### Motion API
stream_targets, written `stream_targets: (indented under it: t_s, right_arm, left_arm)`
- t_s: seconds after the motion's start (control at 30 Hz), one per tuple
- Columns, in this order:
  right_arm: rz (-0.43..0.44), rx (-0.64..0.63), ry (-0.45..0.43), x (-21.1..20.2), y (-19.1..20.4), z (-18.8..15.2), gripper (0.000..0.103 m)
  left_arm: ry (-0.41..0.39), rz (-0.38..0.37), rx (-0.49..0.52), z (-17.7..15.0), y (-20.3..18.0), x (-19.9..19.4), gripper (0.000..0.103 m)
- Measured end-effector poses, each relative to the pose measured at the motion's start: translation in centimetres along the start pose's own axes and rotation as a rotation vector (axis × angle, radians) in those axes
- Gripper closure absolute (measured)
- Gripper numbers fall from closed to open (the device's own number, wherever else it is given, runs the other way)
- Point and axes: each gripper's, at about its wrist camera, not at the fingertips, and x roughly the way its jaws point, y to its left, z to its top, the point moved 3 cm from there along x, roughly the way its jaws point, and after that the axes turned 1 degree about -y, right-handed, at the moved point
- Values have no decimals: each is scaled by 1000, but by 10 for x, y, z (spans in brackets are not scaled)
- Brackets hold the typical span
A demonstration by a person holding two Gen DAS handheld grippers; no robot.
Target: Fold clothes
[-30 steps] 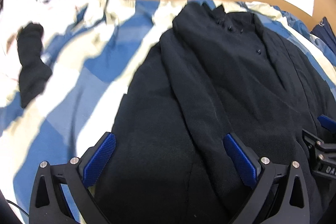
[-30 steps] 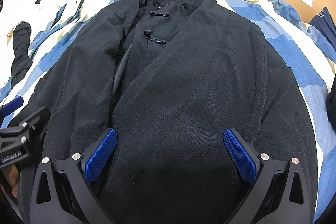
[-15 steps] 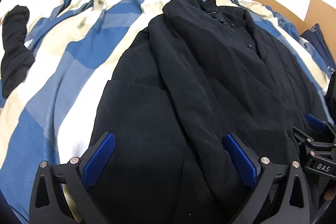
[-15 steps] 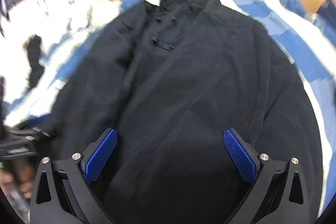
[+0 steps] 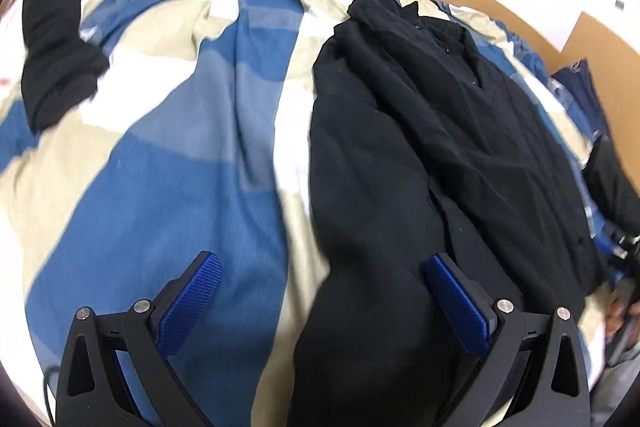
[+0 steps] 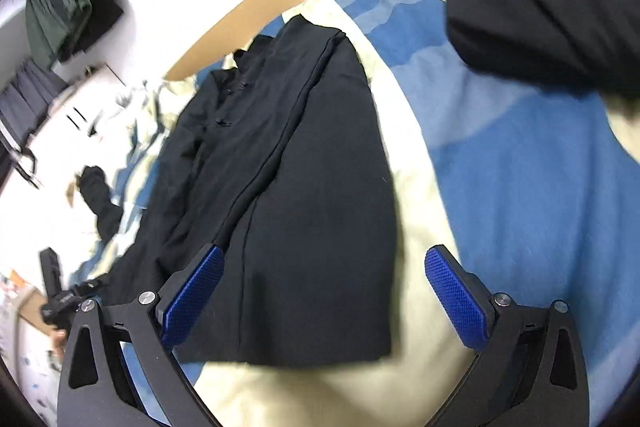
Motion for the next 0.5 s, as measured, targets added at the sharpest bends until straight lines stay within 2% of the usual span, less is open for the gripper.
stream_targets:
  t_s: [0.07, 0.17, 0.2, 0.27, 0.33, 0.37, 0.43, 0.5]
  right_arm:
    - [33, 22, 7, -9, -4, -3, 2]
    - [110, 41, 59, -10, -3, -9, 5]
    - [131, 46, 78, -8, -2, -11, 7]
    - [133, 56, 101, -9, -3, -13, 14]
    - [162, 83, 117, -9, -5, -14, 33]
    - [180, 95, 121, -9, -6, -14, 38]
    - [204, 119, 127, -9, -7, -13, 41]
    - [145, 126, 150, -4, -9, -13, 41]
  left_arm:
    - [12, -86, -17, -5, 3, -7, 0]
    - [50, -273, -73, -11, 6, -12, 0]
    - [59, -307, -88, -12, 8, -13, 0]
    - [81, -320, -89, -15, 8, -11, 0]
    - [99, -321, -76, -21, 7, -11, 0]
    - [100, -332, -69, -22, 4, -11, 0]
    - [81, -362, -68, -21, 0, -14, 0]
    - [71, -381, -86, -16, -5, -13, 0]
